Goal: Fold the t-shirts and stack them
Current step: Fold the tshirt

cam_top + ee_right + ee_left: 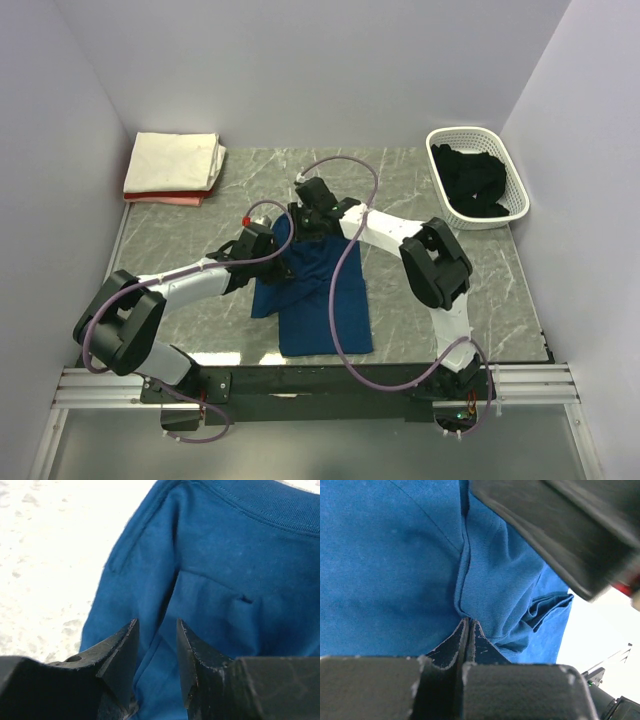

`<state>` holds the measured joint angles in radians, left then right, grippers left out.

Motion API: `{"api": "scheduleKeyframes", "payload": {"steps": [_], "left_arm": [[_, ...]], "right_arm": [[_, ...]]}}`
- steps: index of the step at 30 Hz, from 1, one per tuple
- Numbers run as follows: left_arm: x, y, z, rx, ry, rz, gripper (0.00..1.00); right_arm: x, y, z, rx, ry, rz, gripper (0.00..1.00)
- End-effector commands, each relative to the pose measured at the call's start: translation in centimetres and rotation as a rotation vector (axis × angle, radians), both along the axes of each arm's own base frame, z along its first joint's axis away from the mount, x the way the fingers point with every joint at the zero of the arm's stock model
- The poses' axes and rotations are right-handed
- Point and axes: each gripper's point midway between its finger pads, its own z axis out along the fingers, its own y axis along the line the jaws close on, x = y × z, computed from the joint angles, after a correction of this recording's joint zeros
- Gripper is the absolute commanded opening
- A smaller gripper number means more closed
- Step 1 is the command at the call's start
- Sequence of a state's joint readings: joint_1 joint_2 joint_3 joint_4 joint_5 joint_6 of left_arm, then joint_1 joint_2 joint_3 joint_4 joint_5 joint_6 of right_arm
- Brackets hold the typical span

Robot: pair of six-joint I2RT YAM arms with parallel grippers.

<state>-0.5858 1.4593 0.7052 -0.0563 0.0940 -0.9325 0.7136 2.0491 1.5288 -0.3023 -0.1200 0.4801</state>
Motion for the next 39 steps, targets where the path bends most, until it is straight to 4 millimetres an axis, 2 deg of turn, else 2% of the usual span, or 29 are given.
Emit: {"api": "scheduleKeyframes", "payload": {"steps": [1,5,16,18,21,24,26,28,32,34,35,39], "left_arm": [[0.5,-0.8,0.9,-0.044,-0.025,-0.008,0.01],[0.6,-0.9,0.8,-0.043,-0.024,-0.012,0.01],[0.6,-1.0,0.6,-0.043,-0.017,-0.014,0.01],[0.6,-1.0,0.6,-0.046,-0.017,-0.010,0.01],[1.0,-0.9,1.2,-0.049,-0.033,0.009,0.01],[1.3,-0.7,1.7,-0.051,-0.052,0.031,0.01],[1.6,-0.7,2.2,-0.055,-0.066,0.040,0.01],[1.8,-0.7,2.4,-0.055,-0.070,0.045,0.01],[1.9,-0.8,2.6,-0.057,-0.072,0.042,0.01],[1.8,-0.8,2.5,-0.059,-0.068,0.040,0.01],[1.8,-0.9,2.4,-0.062,-0.066,0.039,0.01],[1.6,-0.9,2.0,-0.061,-0.052,0.036,0.01]], "right_arm": [[1.1,0.0,0.0,-0.038,-0.016,-0.015,0.43],[1.3,-0.4,-1.5,-0.093,0.007,-0.042,0.43],[2.7,0.3,-1.9,-0.105,-0.005,-0.058,0.41],[3.0,0.6,-1.6,-0.094,-0.014,-0.053,0.34],[3.5,1.0,-0.7,-0.073,-0.034,-0.052,0.15],[4.0,1.6,0.8,-0.037,-0.063,-0.051,0.04],[4.3,1.7,1.9,-0.016,-0.084,-0.053,0.01],[4.6,1.8,2.9,-0.012,-0.098,-0.057,0.00],[4.4,1.4,3.4,-0.021,-0.101,-0.059,0.00],[4.0,1.1,2.8,-0.029,-0.094,-0.060,0.06],[3.9,1.0,2.4,-0.038,-0.085,-0.060,0.13],[3.4,1.0,0.4,-0.071,-0.037,-0.044,0.19]]}}
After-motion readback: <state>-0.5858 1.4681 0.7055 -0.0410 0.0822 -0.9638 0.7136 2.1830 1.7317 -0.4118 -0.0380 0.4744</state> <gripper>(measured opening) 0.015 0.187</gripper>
